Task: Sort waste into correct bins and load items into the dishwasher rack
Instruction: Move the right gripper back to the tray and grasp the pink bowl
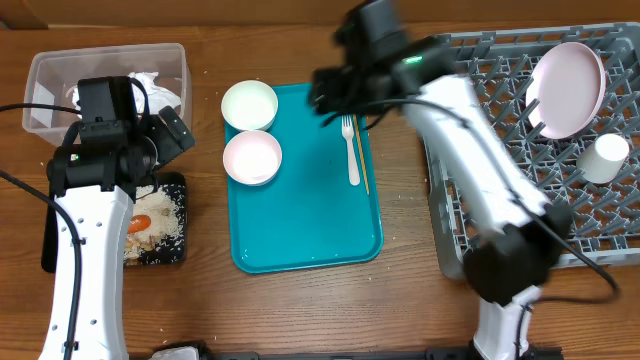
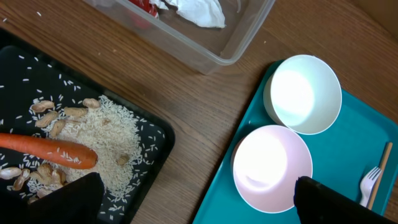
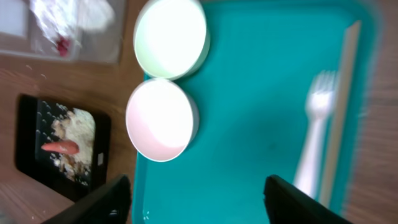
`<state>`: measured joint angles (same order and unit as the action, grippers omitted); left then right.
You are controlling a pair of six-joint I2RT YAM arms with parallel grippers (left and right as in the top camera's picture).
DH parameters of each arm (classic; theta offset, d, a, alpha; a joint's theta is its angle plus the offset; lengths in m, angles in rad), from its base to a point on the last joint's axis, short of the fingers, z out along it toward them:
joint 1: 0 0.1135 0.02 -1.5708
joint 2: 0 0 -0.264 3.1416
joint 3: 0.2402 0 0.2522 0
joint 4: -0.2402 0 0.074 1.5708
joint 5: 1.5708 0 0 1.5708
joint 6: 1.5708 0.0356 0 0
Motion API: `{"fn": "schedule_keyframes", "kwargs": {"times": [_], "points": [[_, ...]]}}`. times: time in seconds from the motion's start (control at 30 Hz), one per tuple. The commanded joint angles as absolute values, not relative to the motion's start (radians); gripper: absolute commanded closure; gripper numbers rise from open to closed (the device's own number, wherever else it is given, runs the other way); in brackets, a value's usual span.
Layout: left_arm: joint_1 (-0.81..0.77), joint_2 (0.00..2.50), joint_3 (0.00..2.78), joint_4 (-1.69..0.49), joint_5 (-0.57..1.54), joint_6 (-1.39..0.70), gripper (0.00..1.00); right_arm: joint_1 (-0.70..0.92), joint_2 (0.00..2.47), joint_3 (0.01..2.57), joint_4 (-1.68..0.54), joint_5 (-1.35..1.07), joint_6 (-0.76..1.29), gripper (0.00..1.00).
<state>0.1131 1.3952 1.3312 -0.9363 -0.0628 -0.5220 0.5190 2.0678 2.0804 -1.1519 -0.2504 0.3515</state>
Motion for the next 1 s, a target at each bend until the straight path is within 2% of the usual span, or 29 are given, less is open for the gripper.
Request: {"fn": "schedule_keyframes", "kwargs": {"times": [0.0, 0.17, 0.37, 0.83, 0.97], "points": [[0.116, 1.397, 1.338, -0.936, -0.059, -0.532, 0.00, 0.596, 2.162, 2.070, -1.121, -0.235, 0.389, 0.36], [0.116, 1.397, 1.338, -0.935, -0.059, -0.532, 0.00, 0.743, 2.202, 2.070, -1.053, -0.168, 0.222, 0.36], [0.116, 1.397, 1.338, -0.935, -0.059, -0.532, 0.00, 0.859, 2.254, 2.067, -0.995, -0.007, 0.205, 0.38], [0.116, 1.397, 1.338, -0.935, -0.059, -0.532, 0.00, 0.877, 2.370, 2.059, -0.974, -0.008, 0.147, 0.39], [0.116, 1.397, 1.338, -0.935, -0.059, -0.532, 0.00, 0.877, 2.370, 2.048, -0.993, -0.008, 0.147, 0.45]]}}
